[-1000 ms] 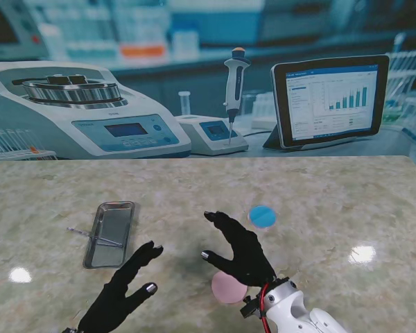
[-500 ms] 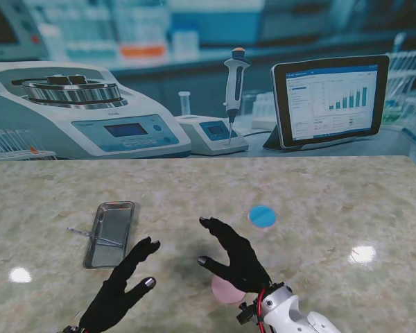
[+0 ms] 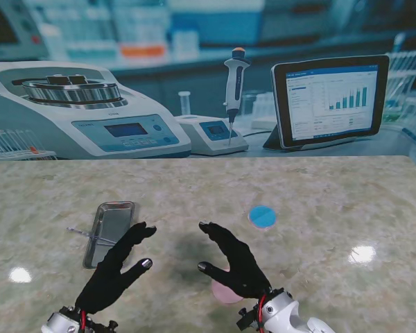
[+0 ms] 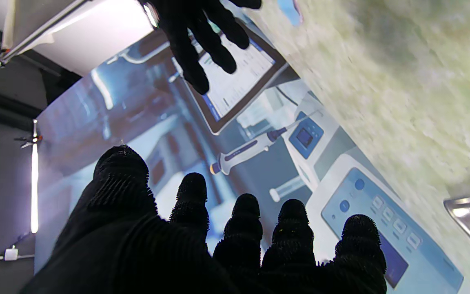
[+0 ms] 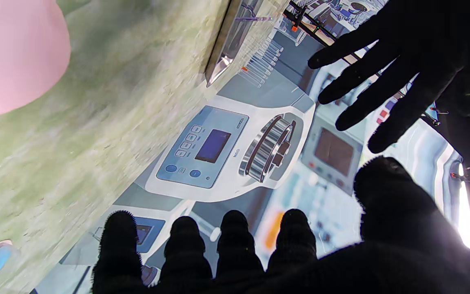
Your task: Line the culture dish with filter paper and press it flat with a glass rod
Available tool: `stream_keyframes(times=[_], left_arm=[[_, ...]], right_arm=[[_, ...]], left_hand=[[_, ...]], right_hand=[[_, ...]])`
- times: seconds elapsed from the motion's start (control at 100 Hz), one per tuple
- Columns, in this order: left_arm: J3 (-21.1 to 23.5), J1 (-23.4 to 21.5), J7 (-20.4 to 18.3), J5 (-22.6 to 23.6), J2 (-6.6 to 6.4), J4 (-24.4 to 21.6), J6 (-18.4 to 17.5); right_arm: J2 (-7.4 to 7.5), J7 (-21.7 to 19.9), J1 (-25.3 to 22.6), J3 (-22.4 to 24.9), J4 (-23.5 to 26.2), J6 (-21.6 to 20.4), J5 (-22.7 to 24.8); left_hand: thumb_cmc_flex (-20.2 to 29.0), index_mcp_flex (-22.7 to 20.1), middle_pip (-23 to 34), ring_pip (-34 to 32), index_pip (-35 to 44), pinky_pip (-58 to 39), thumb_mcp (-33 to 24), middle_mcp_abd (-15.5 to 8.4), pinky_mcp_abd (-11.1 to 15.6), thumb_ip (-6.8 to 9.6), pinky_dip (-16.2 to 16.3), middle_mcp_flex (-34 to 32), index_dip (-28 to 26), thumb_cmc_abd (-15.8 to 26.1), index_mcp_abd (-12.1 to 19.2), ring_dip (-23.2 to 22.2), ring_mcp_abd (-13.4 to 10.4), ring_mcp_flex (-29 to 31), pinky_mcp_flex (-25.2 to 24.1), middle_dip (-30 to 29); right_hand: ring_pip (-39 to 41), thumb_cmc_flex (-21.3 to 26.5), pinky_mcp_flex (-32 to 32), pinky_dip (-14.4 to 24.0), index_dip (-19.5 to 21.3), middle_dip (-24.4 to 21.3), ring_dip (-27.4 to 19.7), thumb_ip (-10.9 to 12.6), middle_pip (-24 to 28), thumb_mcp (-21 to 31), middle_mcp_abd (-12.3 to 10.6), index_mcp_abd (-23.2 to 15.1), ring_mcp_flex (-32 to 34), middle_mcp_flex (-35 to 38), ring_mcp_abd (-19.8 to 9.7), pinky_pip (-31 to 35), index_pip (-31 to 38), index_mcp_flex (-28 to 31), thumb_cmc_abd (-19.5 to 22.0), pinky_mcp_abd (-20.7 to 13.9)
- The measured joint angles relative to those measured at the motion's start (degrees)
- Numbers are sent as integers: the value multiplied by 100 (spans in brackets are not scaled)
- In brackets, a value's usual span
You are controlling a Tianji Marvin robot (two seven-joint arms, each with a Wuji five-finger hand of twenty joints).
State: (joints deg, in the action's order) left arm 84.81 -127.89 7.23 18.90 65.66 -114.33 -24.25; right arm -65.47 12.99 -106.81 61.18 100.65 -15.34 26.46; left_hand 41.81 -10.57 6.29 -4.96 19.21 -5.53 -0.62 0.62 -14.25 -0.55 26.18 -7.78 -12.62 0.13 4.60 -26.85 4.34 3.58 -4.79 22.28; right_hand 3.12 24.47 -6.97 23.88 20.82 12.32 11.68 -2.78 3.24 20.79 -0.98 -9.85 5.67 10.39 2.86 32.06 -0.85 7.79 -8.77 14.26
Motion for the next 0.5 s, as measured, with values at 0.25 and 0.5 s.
stream_keyframes(times=[0.25, 0.5], left_arm=[[428, 306, -152, 312, 8, -12, 335], [987, 549, -565, 950, -44, 37, 617]], right_arm=[[-8, 24, -8, 17, -22, -31, -9], [-14, 27, -31, 62, -22, -32, -53]], left_hand=[[63, 0, 4, -3, 81, -40, 0, 14, -2, 0, 182, -1, -18, 0, -55, -122, 32, 0, -15, 50], [71, 0, 44, -3, 124, -41, 0, 14, -2, 0, 183, -4, -19, -24, -55, -123, 33, 3, -15, 50]], right_hand=[[0, -1, 0, 3, 26, 5, 0, 29, 1, 0, 0, 0, 0, 0, 0, 0, 2, 0, 0, 0], [0, -1, 0, 59, 105, 6, 0, 38, 0, -1, 0, 0, 0, 0, 0, 0, 5, 0, 0, 0]])
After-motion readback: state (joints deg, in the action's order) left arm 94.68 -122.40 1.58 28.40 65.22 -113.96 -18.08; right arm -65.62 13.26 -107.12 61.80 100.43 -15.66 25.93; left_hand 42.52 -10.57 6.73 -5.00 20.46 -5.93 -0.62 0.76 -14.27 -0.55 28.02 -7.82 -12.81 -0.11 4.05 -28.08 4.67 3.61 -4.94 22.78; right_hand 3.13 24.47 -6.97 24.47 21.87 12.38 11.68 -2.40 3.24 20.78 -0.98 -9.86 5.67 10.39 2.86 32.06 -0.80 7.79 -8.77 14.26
